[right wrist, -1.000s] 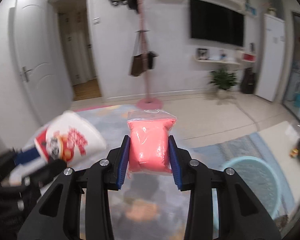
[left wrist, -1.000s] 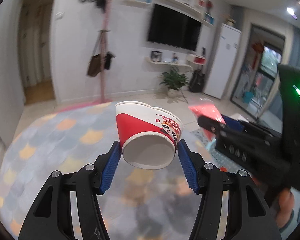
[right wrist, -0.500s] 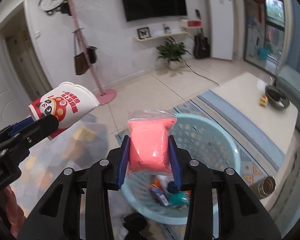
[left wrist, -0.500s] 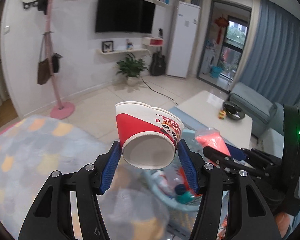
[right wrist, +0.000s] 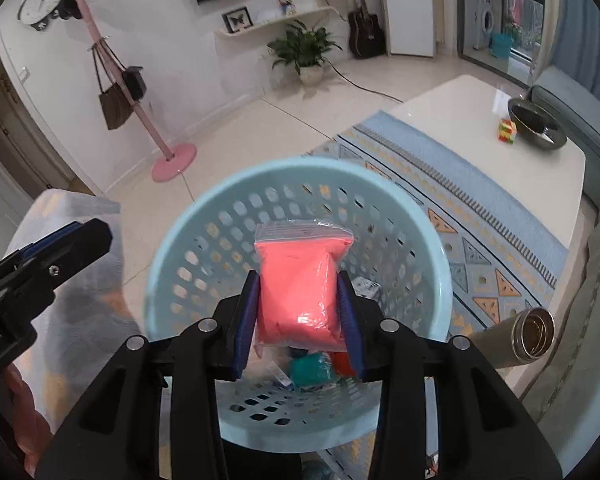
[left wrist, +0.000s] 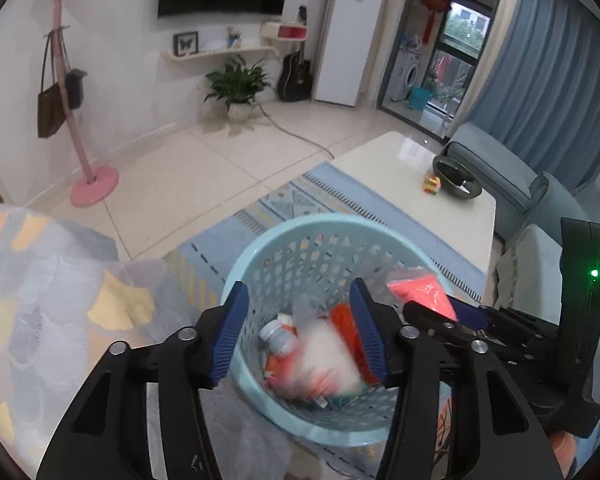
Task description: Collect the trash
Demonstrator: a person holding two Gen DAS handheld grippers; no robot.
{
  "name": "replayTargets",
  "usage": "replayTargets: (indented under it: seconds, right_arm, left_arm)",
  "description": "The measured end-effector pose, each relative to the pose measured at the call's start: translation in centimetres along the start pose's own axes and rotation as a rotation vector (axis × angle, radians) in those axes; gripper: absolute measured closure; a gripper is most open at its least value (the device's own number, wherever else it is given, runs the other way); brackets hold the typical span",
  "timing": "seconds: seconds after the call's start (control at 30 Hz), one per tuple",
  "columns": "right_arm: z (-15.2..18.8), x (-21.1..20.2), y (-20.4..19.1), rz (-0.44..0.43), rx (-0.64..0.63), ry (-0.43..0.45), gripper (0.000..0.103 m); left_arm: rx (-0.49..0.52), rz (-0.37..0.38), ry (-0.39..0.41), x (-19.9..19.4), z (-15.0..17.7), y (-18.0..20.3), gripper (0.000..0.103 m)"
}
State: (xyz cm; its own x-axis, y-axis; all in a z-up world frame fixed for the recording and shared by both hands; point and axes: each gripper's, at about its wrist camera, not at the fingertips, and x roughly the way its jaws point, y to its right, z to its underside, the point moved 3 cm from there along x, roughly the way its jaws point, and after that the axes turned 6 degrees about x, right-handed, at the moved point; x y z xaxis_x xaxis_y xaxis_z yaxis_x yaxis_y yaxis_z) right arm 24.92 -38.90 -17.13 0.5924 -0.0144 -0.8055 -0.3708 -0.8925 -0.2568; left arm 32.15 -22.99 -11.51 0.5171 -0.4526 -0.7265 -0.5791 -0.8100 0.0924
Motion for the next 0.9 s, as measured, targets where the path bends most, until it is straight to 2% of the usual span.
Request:
replayTargets:
  seconds: [0.03, 0.07, 0.17, 0.3, 0.5, 0.73, 0.9]
  right_arm:
    - [0.2, 0.2, 0.2, 0.004, 0.000, -0.006, 0.052]
    - [0.3, 0.2, 0.2, 0.005, 0.003, -0.007, 0.049]
    - [0.7, -0.5, 0.1, -0.008, 0.003, -0.001, 0.048]
    - [0.6, -2.2, -0.9, -0.029, -0.028, 0.033, 0.048]
    - [0.7, -5.6, -3.9, -0.054, -0.097, 0.095, 0.048]
    - [2.8, -11.6, -8.3, -0.061, -0.197, 0.243, 0.038]
    - [5.0, -14.4, -9.8, -0.018, -0.219, 0.353, 0.036]
  left_arm:
    - [-0.021, 0.002, -0.002, 0.1, 0.4, -0.5, 0.043]
    - [-0.031, 0.005, 0.001, -0.1, 0.4, -0.8, 0.040]
    - [-0.052, 0.014, 0.014, -1.0, 1.0, -1.5, 0.038]
    - [-0.074, 0.021, 0.065, -3.6, 1.8, -1.9, 0.026]
    - [-0.123, 0.018, 0.127, -7.8, 2.8, -3.1, 0.024]
    - [-0.129, -0.081, 0.269, -14.9, 5.8, -3.9, 0.017]
    - [-0.125, -0.185, 0.336, -18.1, 9.0, -3.9, 0.017]
